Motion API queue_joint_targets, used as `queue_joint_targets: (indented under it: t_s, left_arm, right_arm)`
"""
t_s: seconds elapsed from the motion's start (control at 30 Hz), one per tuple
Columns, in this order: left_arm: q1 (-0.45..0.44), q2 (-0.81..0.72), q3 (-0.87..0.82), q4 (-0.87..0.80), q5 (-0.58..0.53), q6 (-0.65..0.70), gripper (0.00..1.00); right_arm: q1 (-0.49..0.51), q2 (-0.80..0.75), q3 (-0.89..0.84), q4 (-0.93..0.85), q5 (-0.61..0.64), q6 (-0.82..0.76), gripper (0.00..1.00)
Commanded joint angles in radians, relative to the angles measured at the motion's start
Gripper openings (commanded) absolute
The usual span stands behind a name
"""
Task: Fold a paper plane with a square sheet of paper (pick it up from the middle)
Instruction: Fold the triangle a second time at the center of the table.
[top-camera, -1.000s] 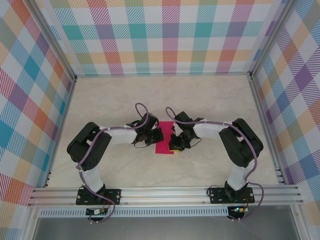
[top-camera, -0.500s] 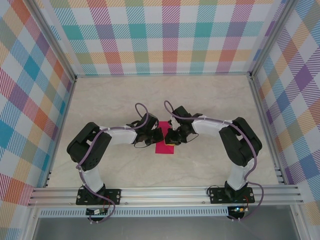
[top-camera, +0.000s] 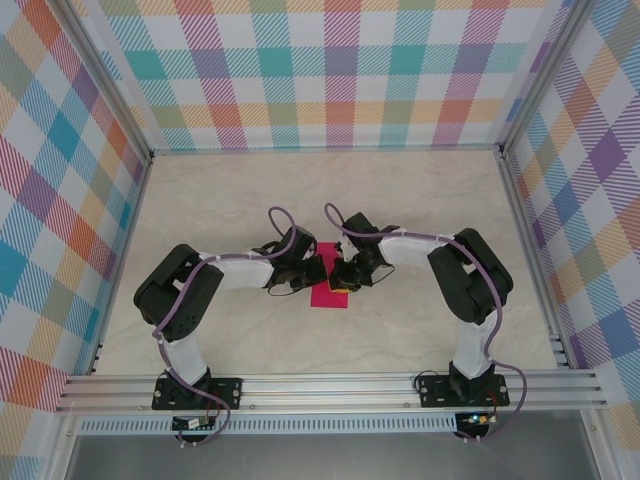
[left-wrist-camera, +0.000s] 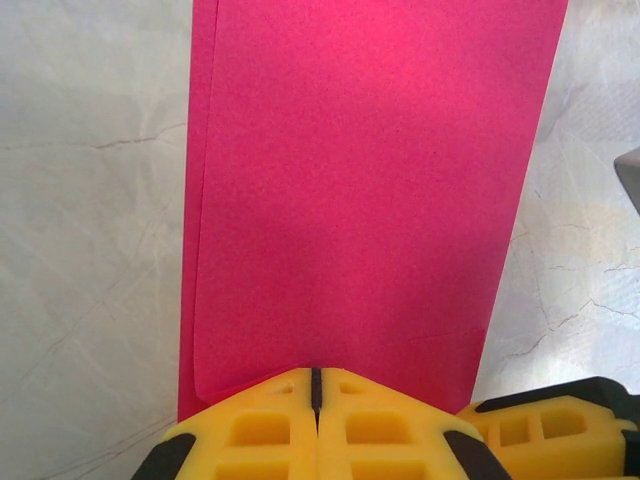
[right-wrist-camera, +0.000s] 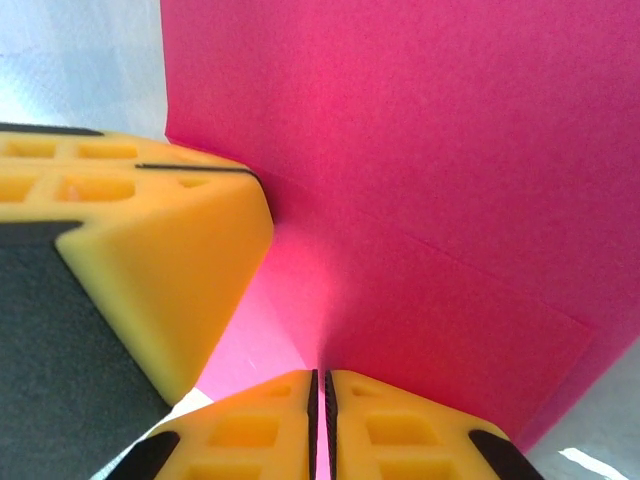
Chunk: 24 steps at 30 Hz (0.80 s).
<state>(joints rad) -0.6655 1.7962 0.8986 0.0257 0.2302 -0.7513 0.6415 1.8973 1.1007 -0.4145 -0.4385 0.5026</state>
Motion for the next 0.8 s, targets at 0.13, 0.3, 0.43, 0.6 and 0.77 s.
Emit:
queue_joint_targets:
  t_s: [0.13,0.3,0.43,0.6,0.77]
  left_arm:
    - [0.003,0.052,-0.027,-0.080,-0.085,-0.023,0.04]
    - [0.003,0.057,-0.023,-0.078,-0.078,-0.029,0.04]
    - [0.003,0.058,-0.022,-0.077,-0.078,-0.031,0.04]
    - [0.003,0.063,-0.026,-0.070,-0.073,-0.037,0.04]
    - [0.003,0.063,-0.029,-0.067,-0.074,-0.045,0.04]
  right_arm:
    - [0.005,-0.044,-0.045,-0.081,0.059,-0.072,0.13]
    - [0.006,-0.101,-0.042,-0.036,0.022,-0.049,0.14]
    - [0.012,-0.096,-0.045,-0.005,0.011,-0.026,0.14]
    - [0.022,-0.050,-0.033,0.018,0.003,-0.008,0.14]
    - [0.032,-0.027,-0.027,0.018,-0.004,-0.010,0.14]
